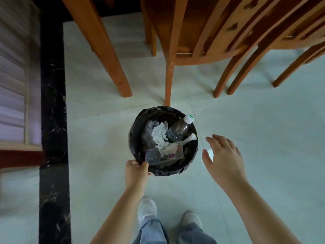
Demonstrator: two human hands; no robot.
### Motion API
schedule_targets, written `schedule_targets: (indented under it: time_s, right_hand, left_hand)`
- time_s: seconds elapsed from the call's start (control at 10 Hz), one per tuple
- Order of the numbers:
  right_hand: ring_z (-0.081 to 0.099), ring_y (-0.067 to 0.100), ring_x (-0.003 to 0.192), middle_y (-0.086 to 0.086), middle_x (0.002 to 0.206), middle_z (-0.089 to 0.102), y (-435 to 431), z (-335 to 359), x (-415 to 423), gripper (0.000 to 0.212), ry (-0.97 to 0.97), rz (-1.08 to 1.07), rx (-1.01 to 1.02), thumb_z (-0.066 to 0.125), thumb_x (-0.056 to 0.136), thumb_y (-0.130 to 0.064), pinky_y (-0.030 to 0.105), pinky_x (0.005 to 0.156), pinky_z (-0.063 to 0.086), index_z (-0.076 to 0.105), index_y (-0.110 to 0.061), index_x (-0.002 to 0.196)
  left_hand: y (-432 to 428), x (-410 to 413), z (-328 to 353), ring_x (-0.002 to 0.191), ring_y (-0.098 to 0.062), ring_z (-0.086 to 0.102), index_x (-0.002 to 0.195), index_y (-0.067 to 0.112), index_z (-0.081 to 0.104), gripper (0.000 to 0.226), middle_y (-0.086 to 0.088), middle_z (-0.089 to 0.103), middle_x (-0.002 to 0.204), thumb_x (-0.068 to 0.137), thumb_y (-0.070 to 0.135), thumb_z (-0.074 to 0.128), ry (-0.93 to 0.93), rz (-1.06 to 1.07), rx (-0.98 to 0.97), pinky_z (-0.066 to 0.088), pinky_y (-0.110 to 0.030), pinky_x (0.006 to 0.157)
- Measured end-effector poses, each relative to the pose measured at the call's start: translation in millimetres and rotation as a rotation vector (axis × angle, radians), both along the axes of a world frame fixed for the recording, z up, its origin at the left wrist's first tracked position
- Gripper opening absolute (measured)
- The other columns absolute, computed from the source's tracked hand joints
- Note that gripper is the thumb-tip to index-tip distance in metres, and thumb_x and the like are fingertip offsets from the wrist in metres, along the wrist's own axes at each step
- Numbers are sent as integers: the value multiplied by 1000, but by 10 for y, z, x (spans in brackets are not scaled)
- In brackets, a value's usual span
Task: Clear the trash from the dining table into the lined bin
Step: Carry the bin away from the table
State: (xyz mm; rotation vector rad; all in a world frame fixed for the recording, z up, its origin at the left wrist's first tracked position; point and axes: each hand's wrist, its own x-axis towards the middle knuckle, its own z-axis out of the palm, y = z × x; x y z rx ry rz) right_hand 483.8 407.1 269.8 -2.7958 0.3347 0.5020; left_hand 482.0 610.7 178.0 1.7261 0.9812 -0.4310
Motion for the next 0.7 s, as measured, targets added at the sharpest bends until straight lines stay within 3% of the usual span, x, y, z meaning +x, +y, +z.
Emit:
schedule_targets:
  time_s: [0.1,0.3,0.4,0.5,0.6,0.7]
  right_hand:
    - [42,30,123,10,135,49,103,-483,83,40,-2,38,5,51,86,-25,39,102,32,48,-13,124]
    - [46,29,121,9,131,53,235,-1208,157,42,-24,91,27,57,83,-23,41,100,38,51,-15,123]
    - [42,27,125,6,135,49,240,-1436,187,43,-4,105,32,55,84,-25,40,103,35,48,-17,125]
    - [39,26,127,6,137,47,189,-1612,249,43,7,107,21,53,85,-25,40,104,33,46,-16,127]
    - [38,25,128,5,138,46,165,-1726,292,44,23,97,23,51,86,-26,39,105,32,44,-17,128]
    - [40,27,127,7,136,48,192,-1763,287,44,-2,101,29,53,85,-25,41,104,33,46,-16,127]
  left_hand:
    - [108,74,-526,42,-18,61,63,1,48,16,-10,55,52,79,2,49,27,-16,39,56,-50,67]
    - [212,169,-1353,48,-23,63,65,0,53,15,-11,59,54,80,-1,48,44,75,18,57,-45,66]
    - [273,210,-1649,40,-17,60,62,3,53,20,-10,58,52,81,-4,48,28,142,7,55,-28,49]
    - [281,225,-1919,53,-22,60,68,6,53,21,-12,60,68,85,-4,47,25,204,-50,52,-23,48]
    - [279,202,-2119,61,-24,58,78,3,53,12,-12,58,79,89,1,48,35,225,-102,51,-28,59]
    - [264,144,-2173,68,-27,58,104,-3,54,18,-12,62,82,90,8,51,48,195,-93,48,-35,70]
